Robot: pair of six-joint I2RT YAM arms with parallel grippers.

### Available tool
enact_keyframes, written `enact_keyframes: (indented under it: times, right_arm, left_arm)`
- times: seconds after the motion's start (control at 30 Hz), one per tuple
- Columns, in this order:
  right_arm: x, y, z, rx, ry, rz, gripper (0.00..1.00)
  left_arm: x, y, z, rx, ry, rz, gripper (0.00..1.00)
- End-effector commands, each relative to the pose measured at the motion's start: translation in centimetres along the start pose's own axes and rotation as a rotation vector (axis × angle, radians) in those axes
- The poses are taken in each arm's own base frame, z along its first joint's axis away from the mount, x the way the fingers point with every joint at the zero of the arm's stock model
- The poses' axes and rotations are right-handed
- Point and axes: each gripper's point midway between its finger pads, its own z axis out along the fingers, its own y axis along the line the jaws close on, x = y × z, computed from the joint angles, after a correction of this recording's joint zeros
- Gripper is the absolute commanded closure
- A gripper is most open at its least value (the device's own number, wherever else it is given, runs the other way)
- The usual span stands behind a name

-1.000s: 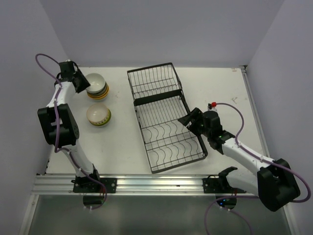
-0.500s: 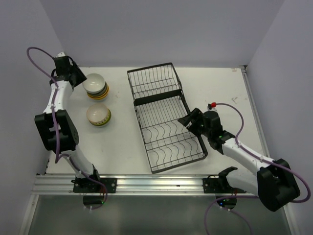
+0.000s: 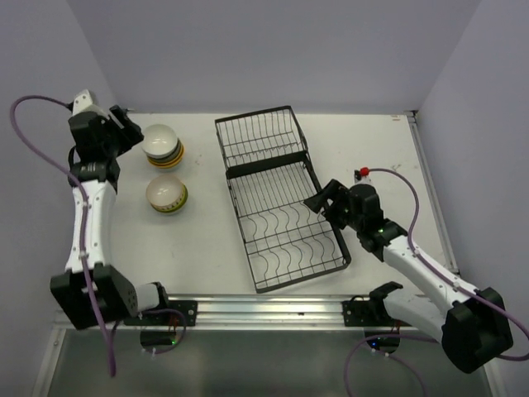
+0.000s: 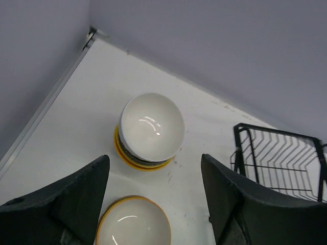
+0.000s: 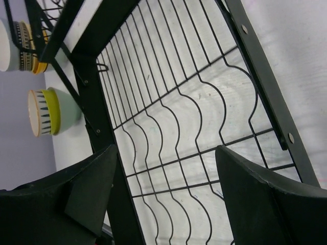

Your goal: Unload the bowls from the dish rack

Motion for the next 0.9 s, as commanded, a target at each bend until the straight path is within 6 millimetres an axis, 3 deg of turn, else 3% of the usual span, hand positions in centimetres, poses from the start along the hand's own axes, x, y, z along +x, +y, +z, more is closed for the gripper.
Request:
enact_keyframes:
  times: [0.0, 0.03, 0.07, 0.1, 0.13, 0.17, 0.2, 0.27, 0.33, 0.4, 0.63, 0.87]
  right_arm:
    - [-2.7, 1.8, -1.4, -0.007, -0.052, -0.141, 0.17]
    - [-3.8, 2.9, -1.8, -0.020, -0.073, -0.213, 0.17]
    - [-3.8, 2.5, -2.0, 0.007, -0.055, -0.247, 0.15]
    - [-4.2, 2.5, -2.0, 0.030, -0.057, -0.282, 0.14]
    - [-5.5, 3.6, -2.4, 0.023, -0.077, -0.360, 0.13]
    - [-5.8, 3.1, -2.7, 0.062, -0.067, -0.398, 0.11]
    - [-7.1, 4.2, -3.2, 0.060, -0.087, -0.474, 0.10]
    - [-7.8, 3.9, -4.0, 0.106, -0.072, -0.558, 0.07]
    - [-9.6, 3.6, -5.0, 0.170, -0.132, -0.594, 0.05]
    - [-9.8, 2.9, -4.8, 0.192, -0.171, -0.569, 0.01]
    - [-11.1, 0.4, -5.3, 0.331, -0.240, -0.529, 0.02]
    - [-10.4, 0.5, -5.0, 0.286, -0.242, -0.525, 0.02]
  left_arm:
    - [-2.7, -3.5, -5.7, 0.208, -0.192, 0.021, 0.24]
    - [-2.7, -4.2, -6.5, 0.250, -0.226, 0.026, 0.24]
    - [0.5, -3.6, -6.1, 0.262, -0.176, 0.033, 0.23]
    - [0.9, -4.2, -7.5, 0.291, -0.196, 0.048, 0.23]
    - [1.9, -4.3, -7.8, 0.297, -0.190, 0.062, 0.22]
    - [4.2, -3.7, -7.6, 0.293, -0.154, 0.108, 0.19]
    - [3.9, -2.8, -8.4, 0.248, -0.186, 0.127, 0.16]
    - [6.2, -0.9, -8.5, 0.160, -0.159, 0.154, 0.05]
    - [6.3, -1.5, -9.8, 0.195, -0.224, 0.191, 0.03]
    - [8.4, -2.9, -10.6, 0.282, -0.217, 0.212, 0.02]
    - [9.1, -5.3, -12.4, 0.374, -0.271, 0.252, 0.00]
    - [10.2, -5.2, -12.4, 0.349, -0.249, 0.265, 0.00]
